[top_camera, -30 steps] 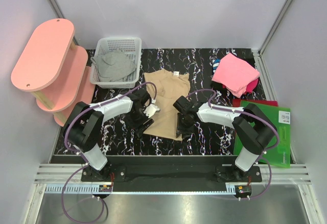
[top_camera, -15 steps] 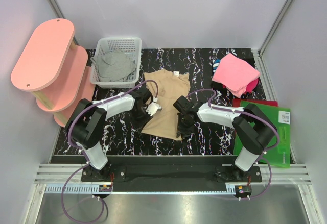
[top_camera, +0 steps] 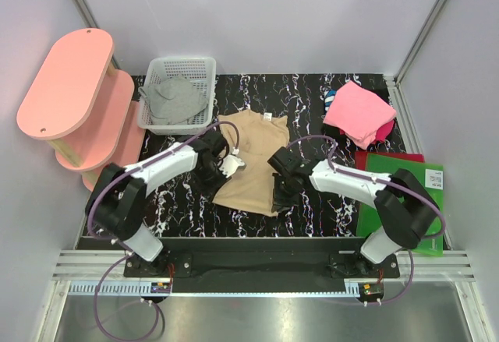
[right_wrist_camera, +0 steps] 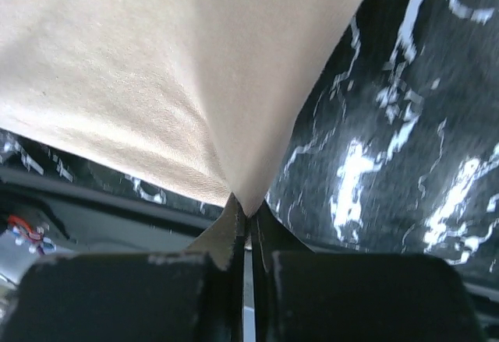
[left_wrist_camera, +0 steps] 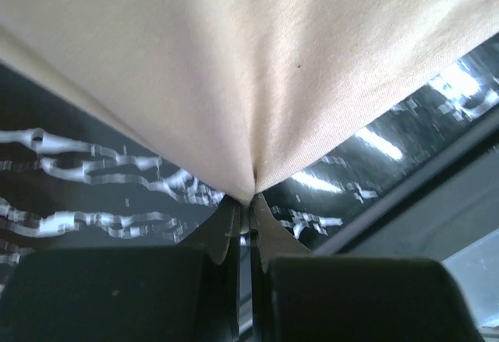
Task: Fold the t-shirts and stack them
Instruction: Grab one side of the 2/3 rectangular tshirt with both arms, then fold the long partially folded tshirt into a neat square
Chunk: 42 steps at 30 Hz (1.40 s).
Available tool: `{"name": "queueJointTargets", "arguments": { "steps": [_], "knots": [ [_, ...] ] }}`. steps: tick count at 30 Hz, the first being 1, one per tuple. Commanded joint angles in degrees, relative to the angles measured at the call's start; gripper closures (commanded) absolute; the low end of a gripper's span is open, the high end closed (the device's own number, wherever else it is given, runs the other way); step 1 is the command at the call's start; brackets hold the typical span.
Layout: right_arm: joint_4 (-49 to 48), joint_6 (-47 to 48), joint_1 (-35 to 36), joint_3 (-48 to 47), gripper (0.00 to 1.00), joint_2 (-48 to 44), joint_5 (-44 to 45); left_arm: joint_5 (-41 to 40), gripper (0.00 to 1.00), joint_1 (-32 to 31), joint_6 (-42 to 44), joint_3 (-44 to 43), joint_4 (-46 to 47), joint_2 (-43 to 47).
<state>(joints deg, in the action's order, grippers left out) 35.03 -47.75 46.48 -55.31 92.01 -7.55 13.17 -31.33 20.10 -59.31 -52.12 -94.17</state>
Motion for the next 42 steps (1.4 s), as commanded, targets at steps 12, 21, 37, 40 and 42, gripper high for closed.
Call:
{"name": "queueJointTargets", "arguments": {
  "steps": [12,21,37,40,42],
  "knots": [
    [9.4,-7.6,11.2,4.0,1.0,-14.7,-8.0,0.7,0.94,0.3,7.2,1.4,-22.6,23.1],
    [12.4,-13.7,17.5,4.5,1.0,-20.2,-9.0,-0.8,0.92,0.3,9.3,1.4,-28.9,29.7],
    [15.6,-14.6,18.7,0.4,1.0,-20.3,-6.4,-1.7,0.94,0.2,11.0,-4.9,-32.1,30.0],
    [16.3,-13.3,17.6,-1.9,1.0,-18.4,-3.8,-1.7,0.94,0.1,10.9,-7.0,-30.9,25.8],
    [16.3,-12.5,16.9,-3.1,1.0,-17.9,-2.0,-2.2,0.94,0.2,11.1,-7.5,-29.5,23.6]
  ]
}}
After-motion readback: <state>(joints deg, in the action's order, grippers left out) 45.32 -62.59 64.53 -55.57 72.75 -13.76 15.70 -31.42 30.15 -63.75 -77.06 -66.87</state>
